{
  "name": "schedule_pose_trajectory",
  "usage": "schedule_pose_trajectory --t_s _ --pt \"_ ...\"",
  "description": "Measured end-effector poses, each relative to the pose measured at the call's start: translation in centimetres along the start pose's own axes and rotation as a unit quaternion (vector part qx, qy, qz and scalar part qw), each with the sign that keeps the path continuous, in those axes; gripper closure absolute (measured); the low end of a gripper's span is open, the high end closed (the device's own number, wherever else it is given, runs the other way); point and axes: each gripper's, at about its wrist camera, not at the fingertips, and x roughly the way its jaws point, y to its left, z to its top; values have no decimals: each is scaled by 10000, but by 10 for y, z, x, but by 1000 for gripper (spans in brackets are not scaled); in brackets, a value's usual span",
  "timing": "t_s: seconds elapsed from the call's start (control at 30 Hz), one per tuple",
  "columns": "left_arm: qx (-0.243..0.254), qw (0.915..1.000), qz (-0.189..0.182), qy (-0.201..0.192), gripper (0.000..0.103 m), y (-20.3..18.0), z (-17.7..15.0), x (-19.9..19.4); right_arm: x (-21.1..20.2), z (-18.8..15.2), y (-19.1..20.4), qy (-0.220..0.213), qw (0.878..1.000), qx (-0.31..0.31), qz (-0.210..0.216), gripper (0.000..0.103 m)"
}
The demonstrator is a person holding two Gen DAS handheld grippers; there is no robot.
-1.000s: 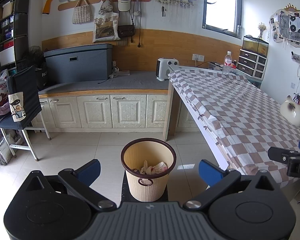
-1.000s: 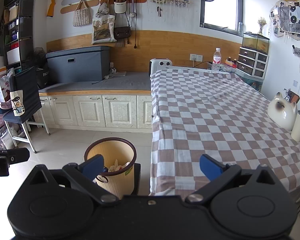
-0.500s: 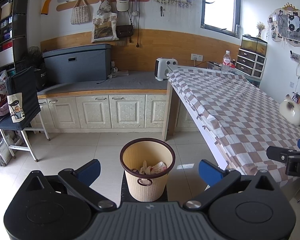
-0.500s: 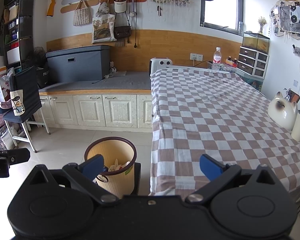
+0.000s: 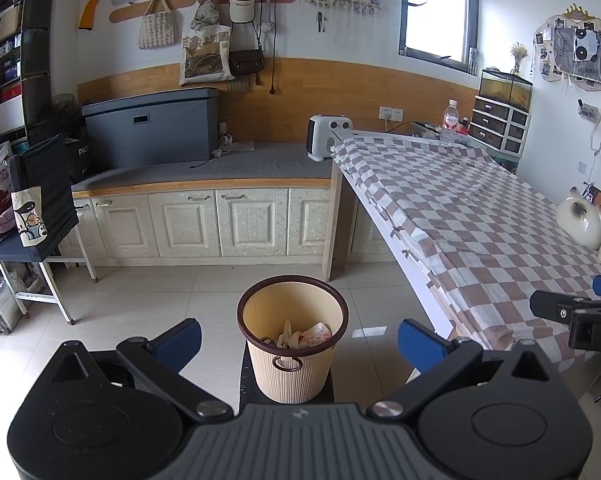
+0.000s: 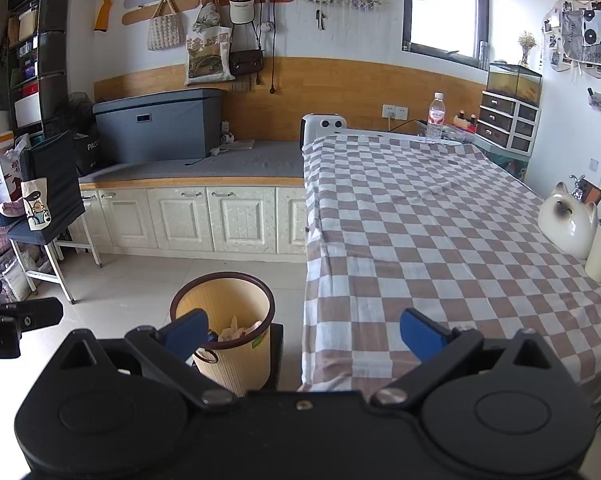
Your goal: Collect trash
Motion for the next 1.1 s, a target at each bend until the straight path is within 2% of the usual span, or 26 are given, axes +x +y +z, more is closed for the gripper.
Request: schedule_pose_trajectory --t_s 1.1 --pt "-13 10000 -38 -6 0 -10 -1 3 0 0 -2 -1 10000 -2 -11 0"
